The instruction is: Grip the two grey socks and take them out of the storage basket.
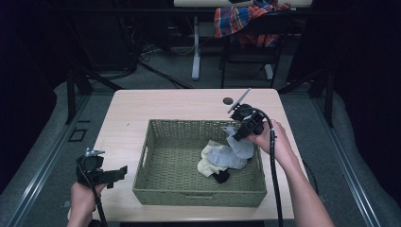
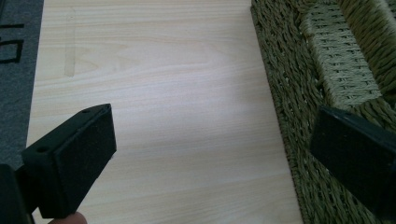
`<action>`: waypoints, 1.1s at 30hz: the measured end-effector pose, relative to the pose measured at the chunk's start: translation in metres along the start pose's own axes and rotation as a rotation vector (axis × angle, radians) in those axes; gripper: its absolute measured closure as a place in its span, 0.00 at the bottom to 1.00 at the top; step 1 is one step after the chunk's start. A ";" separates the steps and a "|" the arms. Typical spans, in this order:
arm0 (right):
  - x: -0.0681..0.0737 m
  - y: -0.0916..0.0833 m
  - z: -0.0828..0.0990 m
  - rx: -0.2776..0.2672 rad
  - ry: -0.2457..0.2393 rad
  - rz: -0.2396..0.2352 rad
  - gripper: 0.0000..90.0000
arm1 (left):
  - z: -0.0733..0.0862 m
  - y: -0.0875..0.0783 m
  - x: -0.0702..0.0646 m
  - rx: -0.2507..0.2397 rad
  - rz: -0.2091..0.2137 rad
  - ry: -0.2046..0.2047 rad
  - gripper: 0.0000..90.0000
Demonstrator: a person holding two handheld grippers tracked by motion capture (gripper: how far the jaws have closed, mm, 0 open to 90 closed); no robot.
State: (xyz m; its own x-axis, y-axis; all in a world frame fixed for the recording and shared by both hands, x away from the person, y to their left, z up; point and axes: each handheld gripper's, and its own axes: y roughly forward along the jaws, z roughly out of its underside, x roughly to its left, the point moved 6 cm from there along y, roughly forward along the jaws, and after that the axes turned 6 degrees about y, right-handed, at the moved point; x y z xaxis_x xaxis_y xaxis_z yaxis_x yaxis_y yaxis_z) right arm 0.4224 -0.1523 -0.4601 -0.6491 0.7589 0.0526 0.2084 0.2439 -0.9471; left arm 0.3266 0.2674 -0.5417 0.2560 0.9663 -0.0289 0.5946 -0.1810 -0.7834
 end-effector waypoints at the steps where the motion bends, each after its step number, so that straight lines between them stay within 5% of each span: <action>1: 0.000 -0.001 0.000 -0.001 -0.003 0.003 0.94 | 0.000 0.000 0.000 0.001 0.001 -0.001 0.01; 21: -0.003 -0.032 0.000 -0.083 0.021 0.022 0.94 | 0.001 0.001 0.000 0.008 -0.008 -0.002 0.01; 33: -0.030 -0.055 0.016 -0.113 0.085 0.058 0.93 | 0.001 0.000 0.001 0.009 -0.006 -0.006 0.01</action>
State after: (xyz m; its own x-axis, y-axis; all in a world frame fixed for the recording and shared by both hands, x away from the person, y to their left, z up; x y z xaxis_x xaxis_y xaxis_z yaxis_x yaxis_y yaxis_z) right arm 0.4184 -0.1978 -0.4152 -0.5705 0.8208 0.0295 0.3279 0.2606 -0.9081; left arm 0.3261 0.2685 -0.5428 0.2473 0.9685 -0.0279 0.5894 -0.1733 -0.7891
